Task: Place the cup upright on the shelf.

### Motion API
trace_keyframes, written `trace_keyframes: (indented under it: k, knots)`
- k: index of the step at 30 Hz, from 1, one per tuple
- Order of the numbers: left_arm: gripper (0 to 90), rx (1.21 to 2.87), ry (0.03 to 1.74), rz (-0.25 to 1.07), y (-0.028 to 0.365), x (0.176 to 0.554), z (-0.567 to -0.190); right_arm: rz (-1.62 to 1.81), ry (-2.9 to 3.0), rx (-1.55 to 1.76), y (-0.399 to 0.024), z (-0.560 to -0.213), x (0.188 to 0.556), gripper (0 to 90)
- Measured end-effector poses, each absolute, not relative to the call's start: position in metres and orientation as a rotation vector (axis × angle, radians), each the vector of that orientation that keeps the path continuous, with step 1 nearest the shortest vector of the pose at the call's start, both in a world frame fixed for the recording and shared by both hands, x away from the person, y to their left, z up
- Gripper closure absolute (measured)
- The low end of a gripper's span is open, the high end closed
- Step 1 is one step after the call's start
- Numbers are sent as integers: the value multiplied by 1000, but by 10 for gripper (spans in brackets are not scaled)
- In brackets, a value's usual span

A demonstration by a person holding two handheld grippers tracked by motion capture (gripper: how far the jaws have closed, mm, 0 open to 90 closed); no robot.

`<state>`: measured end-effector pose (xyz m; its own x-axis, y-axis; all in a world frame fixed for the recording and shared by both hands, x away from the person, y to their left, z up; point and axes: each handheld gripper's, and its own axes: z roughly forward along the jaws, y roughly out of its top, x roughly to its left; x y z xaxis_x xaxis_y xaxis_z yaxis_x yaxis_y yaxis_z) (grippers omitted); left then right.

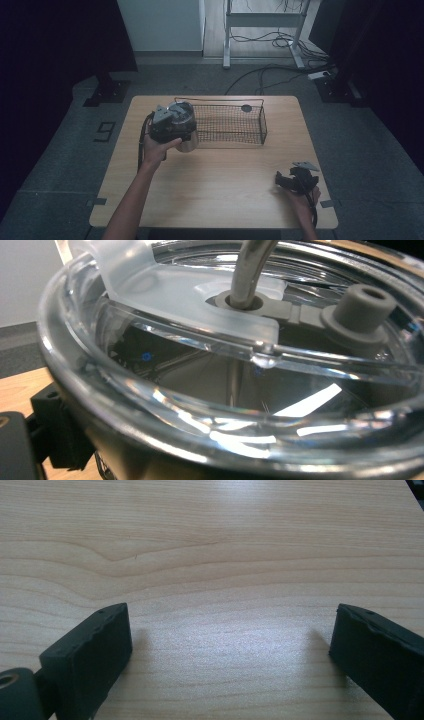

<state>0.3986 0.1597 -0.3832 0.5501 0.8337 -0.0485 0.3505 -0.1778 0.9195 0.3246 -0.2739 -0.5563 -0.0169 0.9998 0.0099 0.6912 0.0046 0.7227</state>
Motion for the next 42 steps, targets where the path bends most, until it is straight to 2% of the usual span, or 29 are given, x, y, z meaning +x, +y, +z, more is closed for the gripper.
trace_keyframes:
  k: [42]
  knots:
    - [39,1784,1046,592,140,452,-373,764,1761,1738,-274,-556,324,37]
